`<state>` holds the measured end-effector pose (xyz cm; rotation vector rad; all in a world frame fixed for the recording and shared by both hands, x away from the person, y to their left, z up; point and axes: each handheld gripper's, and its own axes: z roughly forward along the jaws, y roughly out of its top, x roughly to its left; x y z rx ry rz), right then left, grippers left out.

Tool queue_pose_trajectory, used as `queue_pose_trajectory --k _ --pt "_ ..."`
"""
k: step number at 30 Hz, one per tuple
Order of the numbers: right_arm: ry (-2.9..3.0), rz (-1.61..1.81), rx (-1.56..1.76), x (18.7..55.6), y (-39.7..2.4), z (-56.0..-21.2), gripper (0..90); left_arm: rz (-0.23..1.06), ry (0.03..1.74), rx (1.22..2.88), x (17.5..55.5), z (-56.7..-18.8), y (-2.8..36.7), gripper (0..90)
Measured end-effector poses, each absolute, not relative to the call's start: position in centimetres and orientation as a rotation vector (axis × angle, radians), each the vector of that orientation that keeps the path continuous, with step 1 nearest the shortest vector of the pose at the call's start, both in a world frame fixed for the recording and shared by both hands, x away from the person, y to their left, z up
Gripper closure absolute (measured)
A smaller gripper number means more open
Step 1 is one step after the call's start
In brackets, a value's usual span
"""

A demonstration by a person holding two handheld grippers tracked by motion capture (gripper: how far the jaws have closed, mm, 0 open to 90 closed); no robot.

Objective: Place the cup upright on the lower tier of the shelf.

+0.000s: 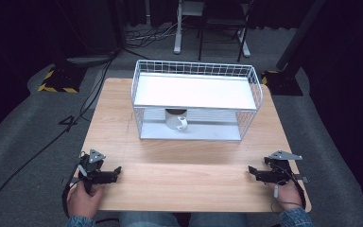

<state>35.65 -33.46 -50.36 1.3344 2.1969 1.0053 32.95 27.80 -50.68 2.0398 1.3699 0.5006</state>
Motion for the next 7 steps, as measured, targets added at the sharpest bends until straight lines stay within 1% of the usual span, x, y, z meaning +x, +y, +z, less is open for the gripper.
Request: queue_pose_trajectory --k 3,7 --pt "2.210 0.962 1.276 35.43 -33.19 -50.50 14.4 0.501 1.369 2.041 32.96 -50.68 27.81 5.0" --pt "2.208 0.960 1.278 35.36 -33.16 -50.51 14.1 0.501 1.370 2.040 32.95 -50.68 27.80 5.0"
